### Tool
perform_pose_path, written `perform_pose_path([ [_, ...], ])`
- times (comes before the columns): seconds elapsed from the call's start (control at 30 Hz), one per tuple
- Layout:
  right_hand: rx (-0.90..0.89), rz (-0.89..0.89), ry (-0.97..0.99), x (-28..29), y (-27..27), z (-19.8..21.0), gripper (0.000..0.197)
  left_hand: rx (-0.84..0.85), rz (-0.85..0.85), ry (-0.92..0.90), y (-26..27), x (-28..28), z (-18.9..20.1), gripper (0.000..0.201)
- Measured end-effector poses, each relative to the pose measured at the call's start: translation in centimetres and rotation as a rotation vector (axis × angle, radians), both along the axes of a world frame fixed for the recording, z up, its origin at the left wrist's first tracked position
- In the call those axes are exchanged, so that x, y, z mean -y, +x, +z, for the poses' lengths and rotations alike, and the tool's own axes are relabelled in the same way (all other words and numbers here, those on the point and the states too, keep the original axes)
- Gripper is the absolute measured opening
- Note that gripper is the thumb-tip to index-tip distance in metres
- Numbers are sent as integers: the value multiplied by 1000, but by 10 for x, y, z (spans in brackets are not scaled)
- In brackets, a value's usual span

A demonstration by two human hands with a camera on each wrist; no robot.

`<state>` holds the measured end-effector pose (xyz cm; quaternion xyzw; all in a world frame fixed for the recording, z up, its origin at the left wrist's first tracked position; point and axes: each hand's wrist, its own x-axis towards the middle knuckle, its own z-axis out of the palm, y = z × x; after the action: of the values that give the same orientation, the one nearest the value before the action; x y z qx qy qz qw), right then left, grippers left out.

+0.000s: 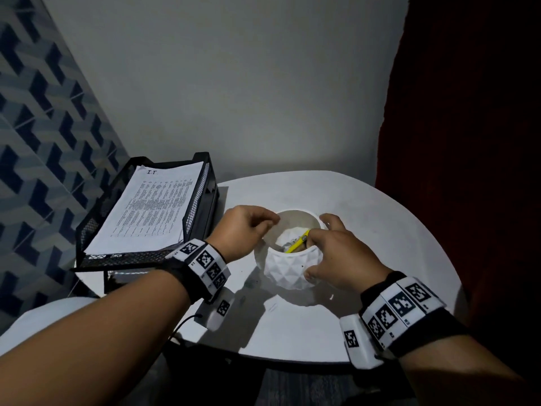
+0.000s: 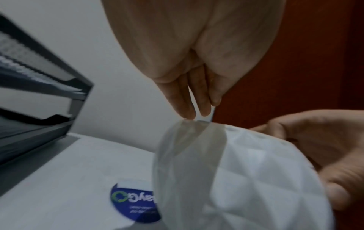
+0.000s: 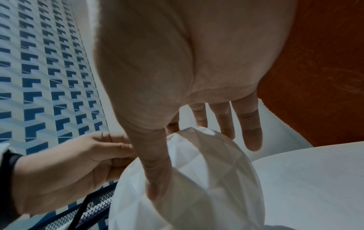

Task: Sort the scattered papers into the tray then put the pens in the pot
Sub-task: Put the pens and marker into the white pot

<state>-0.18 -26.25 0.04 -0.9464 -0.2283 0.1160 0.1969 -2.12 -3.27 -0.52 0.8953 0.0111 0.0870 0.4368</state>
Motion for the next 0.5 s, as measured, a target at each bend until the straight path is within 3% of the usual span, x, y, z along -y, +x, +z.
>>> perform_pose_path([
  [0.1, -8, -11, -15, 4, -2, -1, 44, -86, 98, 60, -8, -24, -24, 24],
  [0.27, 4, -40, -21, 8, 1, -1, 47, -542, -61, 540, -29, -47, -80, 56],
  [0.4, -2, -35, -29, 7, 0, -3, 46, -542, -117, 616, -37, -32, -103, 56],
  [0.5, -12, -27, -38, 7, 1, -4, 46, -559, -288, 721, -39, -24, -115, 45],
])
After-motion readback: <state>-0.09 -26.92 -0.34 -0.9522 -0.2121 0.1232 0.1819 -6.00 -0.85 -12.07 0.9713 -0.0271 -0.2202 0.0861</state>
